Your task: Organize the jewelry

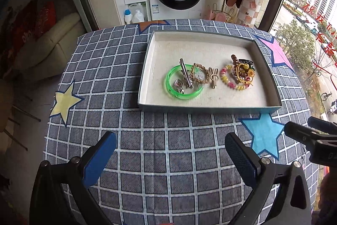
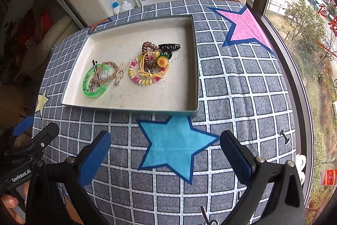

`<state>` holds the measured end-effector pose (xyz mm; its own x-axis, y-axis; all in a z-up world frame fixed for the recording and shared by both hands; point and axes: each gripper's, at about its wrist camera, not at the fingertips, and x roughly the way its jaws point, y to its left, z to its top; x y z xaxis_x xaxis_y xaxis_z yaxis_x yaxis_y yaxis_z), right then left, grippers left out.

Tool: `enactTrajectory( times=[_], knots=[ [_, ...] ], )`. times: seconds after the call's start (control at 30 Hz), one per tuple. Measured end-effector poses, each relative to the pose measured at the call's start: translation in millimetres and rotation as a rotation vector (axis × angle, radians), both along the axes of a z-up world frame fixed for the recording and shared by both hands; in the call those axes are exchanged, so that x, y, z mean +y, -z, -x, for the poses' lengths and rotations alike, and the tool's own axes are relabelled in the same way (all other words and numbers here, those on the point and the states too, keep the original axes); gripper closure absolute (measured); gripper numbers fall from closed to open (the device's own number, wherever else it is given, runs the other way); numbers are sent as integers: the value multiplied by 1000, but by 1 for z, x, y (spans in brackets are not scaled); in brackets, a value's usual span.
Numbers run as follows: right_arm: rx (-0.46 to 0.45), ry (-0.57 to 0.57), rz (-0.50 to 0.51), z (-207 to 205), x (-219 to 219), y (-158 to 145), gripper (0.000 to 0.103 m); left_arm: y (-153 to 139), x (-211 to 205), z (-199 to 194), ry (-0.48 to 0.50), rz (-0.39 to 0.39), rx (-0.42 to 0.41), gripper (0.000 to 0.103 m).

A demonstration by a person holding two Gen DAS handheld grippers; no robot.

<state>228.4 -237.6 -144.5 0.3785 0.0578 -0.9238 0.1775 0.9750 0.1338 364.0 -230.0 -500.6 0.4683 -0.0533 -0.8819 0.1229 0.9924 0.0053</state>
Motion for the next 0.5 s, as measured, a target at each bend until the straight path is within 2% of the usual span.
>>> enactTrajectory(
  times=[0.3, 0.4, 0.5],
  knots=[
    [-31, 17, 35, 56, 17, -22, 0, 56, -26, 17, -9, 3, 22, 0],
    [-51, 19, 60, 74, 24, -35, 0, 59, -36, 19, 2, 1, 17, 0],
    [-68, 23, 73, 92, 31, -49, 0, 57, -28, 40, 5, 0, 7, 0]
  ],
)
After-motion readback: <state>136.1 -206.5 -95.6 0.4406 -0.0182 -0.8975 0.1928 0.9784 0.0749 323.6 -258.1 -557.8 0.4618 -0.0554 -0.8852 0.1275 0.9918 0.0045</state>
